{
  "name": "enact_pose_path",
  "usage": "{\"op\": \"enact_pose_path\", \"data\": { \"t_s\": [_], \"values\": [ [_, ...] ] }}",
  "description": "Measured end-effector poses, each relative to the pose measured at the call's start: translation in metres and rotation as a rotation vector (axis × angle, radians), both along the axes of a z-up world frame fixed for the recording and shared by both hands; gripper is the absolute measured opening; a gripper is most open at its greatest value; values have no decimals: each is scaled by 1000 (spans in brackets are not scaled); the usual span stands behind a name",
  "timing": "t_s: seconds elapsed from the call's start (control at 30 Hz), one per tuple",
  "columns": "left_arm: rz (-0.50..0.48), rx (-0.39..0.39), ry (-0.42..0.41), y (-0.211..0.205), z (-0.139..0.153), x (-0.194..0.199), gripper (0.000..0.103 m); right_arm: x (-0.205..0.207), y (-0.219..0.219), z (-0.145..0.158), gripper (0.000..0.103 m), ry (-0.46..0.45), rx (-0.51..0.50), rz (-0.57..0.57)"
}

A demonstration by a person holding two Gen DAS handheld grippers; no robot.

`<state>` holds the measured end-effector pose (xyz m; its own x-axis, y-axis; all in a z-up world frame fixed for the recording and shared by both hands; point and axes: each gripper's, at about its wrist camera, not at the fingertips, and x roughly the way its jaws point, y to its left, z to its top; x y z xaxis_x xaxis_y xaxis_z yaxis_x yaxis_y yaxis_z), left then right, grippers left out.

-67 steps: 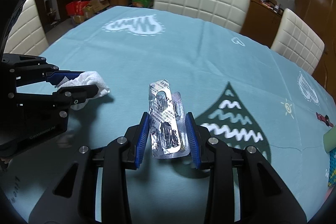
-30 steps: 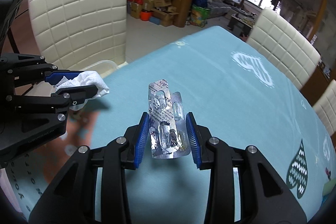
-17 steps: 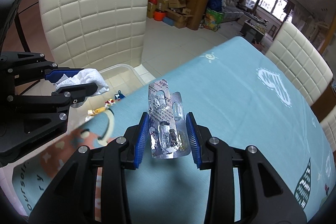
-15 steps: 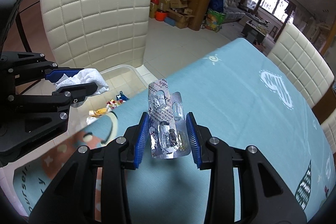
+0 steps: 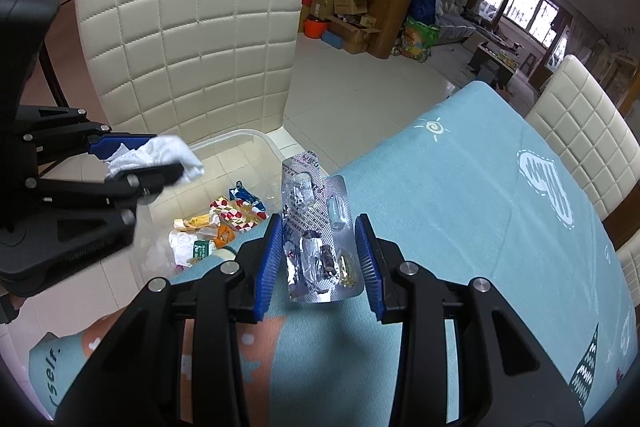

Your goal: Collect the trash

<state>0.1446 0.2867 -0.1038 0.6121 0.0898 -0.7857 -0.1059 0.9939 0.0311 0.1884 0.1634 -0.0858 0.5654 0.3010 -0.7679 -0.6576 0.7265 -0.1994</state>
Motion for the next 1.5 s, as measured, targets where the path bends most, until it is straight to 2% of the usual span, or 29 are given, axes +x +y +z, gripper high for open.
{"op": "enact_pose_path", "data": {
  "t_s": [0.03, 0.07, 0.1, 0.2, 0.3, 0.63, 0.67, 0.7, 0.73, 0.77, 0.8, 1.07, 1.17, 1.2, 1.4, 1.5],
  "values": [
    [4, -7, 5, 1, -2, 1, 45, 1, 1, -1, 38, 1, -2, -1],
    [13, -3, 6, 1, -3, 2, 59, 3, 1, -2, 38, 2, -4, -4],
    [26, 5, 3, 3, -5, 2, 68, 4, 1, -3, 38, 3, -6, -7],
    [43, 5, 1, 7, -7, 1, 77, 7, 0, -6, 38, 9, -9, -11],
    [80, 30, 3, 13, -8, -1, 81, 8, 0, -9, 40, 16, -9, -11],
    [143, 57, 4, 30, -3, -22, 82, 8, 16, -12, 40, 33, -2, 13],
    [150, 61, 1, 31, -2, -25, 82, 7, 18, -12, 42, 33, 1, 17],
    [154, 62, 0, 32, -1, -26, 82, 7, 20, -13, 52, 36, -2, 22],
    [158, 63, -1, 34, 0, -27, 82, 7, 21, -13, 57, 34, -5, 22],
    [164, 65, -2, 35, 1, -28, 82, 6, 22, -12, 69, 17, -10, 11],
    [167, 67, -2, 36, 2, -29, 82, 5, 22, -11, 76, 5, -8, 5],
    [147, 72, -15, 25, 8, -32, 82, -1, 7, -2, 77, -27, 5, -24],
    [124, 69, -28, 14, 14, -33, 82, -3, -8, 6, 94, -27, 18, -73],
    [117, 67, -33, 10, 15, -35, 82, -4, -12, 9, 96, -31, 23, -89],
    [86, 45, -56, -19, 28, -40, 82, -16, -48, 27, 98, -23, 60, -155],
    [80, 33, -70, -36, 38, -45, 82, -27, -67, 36, 99, -53, 41, -209]
  ]
}}
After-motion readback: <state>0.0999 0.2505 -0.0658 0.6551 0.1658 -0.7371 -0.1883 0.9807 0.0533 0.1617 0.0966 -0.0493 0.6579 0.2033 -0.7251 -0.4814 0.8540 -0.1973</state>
